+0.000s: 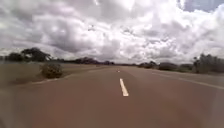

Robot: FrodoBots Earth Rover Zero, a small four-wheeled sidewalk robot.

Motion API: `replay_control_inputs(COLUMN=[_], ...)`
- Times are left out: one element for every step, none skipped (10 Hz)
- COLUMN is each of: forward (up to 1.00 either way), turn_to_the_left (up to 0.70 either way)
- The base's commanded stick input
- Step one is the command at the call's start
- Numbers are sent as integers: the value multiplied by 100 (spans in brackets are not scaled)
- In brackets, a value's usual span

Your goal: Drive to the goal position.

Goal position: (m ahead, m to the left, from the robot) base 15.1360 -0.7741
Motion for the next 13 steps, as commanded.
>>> replay_control_inputs(forward=[100,100,100,100,100,100,100,100,100,100,100,100,100], turn_to_the_left=[0,0,0,0,0,0,0,0,-2,-5,-27,-31,-34])
